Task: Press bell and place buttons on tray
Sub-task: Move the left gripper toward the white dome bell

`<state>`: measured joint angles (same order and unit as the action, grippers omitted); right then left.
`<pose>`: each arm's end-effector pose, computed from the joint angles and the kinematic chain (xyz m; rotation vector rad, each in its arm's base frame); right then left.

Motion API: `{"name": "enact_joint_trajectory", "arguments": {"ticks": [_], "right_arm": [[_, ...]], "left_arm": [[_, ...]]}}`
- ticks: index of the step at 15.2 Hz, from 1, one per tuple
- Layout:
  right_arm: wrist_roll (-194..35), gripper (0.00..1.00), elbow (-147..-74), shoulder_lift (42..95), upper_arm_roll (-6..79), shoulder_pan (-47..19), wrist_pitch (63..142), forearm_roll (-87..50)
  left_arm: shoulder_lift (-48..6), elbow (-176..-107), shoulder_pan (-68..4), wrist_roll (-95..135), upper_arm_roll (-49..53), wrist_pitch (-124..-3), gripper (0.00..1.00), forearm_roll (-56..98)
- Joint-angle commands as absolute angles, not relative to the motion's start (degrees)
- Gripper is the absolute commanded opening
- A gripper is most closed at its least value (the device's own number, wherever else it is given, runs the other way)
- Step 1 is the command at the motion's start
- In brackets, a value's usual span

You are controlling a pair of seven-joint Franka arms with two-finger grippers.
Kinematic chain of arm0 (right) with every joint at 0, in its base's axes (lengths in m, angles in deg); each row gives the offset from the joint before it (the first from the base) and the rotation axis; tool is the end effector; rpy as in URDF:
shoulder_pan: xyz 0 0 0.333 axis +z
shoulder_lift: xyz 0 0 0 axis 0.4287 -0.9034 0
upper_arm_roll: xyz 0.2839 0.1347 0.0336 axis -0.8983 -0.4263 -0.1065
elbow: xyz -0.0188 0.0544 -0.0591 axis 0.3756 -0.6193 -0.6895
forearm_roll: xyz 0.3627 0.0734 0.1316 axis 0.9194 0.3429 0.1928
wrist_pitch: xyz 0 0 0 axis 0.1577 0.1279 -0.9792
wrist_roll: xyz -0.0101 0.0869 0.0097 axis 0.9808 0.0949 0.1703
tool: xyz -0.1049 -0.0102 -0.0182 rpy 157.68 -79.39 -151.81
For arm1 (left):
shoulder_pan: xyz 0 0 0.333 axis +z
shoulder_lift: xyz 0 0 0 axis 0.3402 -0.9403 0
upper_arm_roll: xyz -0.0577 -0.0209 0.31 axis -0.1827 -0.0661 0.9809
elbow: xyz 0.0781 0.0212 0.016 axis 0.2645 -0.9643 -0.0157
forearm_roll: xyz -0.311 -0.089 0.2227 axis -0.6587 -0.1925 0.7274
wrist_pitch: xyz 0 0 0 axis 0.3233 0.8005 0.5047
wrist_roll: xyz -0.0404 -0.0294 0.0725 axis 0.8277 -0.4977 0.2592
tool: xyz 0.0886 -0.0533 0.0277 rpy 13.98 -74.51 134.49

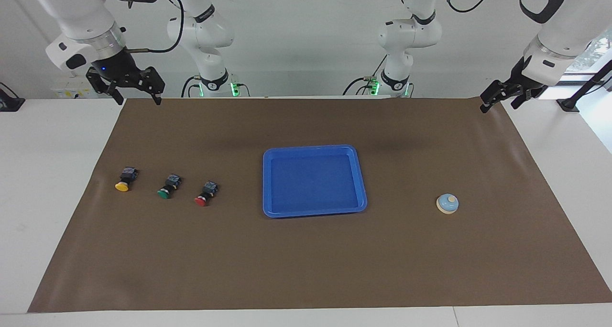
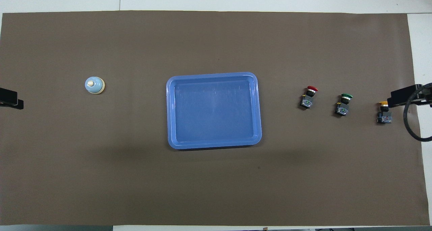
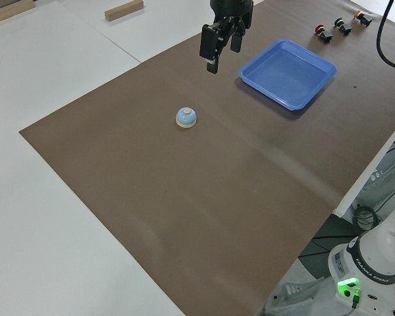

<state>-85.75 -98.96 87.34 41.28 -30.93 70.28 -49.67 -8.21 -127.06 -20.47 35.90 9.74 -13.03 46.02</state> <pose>0.5258 -0.0273 0.6336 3.1293 -0.0295 -0.0967 0.5310 0.0431 0.6096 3.1298 0.1076 -0.1093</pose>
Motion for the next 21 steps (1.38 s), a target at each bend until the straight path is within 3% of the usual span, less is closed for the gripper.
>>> {"name": "enact_joint_trajectory", "arguments": {"ticks": [1,5,6,7,8,9,10,15,21], "right_arm": [[-84.47,1.00,-100.59,88.72,41.27,-31.45,70.69,-48.28],[-84.47,1.00,-100.59,88.72,41.27,-31.45,70.61,-48.28],[-84.47,1.00,-100.59,88.72,41.27,-31.45,70.61,-48.28],[-84.47,1.00,-100.59,88.72,41.27,-31.45,70.61,-48.28],[-84.47,1.00,-100.59,88.72,41.27,-31.45,70.61,-48.28],[-84.47,1.00,-100.59,88.72,41.27,-31.45,70.69,-48.28],[-84.47,1.00,-100.59,88.72,41.27,-31.45,70.69,-48.28],[-84.47,1.00,-100.59,88.72,41.27,-31.45,70.61,-48.28],[-84.47,1.00,-100.59,88.72,41.27,-31.45,70.61,-48.28]], "left_arm": [[-7.16,-127.78,-21.03,35.86,10.00,-12.30,1.00,45.77],[-6.73,-129.79,-21.12,35.85,9.83,-13.88,1.00,46.20],[-6.37,-131.19,-21.04,36.04,9.65,-17.54,0.89,46.29],[-6.81,-132.60,-21.03,36.12,9.65,-20.19,0.67,46.29],[-7.77,-132.61,-21.03,36.12,9.65,-21.60,0.39,46.29],[-9.69,-132.79,-20.95,36.04,9.65,-24.14,0.04,46.29],[-11.02,-133.05,-20.60,35.86,9.56,-27.13,0.00,46.21],[-21.82,-132.97,-21.12,35.51,9.65,-39.88,0.00,46.20],[-27.29,-133.84,-23.31,34.72,9.65,-48.41,0.00,46.21]]}}
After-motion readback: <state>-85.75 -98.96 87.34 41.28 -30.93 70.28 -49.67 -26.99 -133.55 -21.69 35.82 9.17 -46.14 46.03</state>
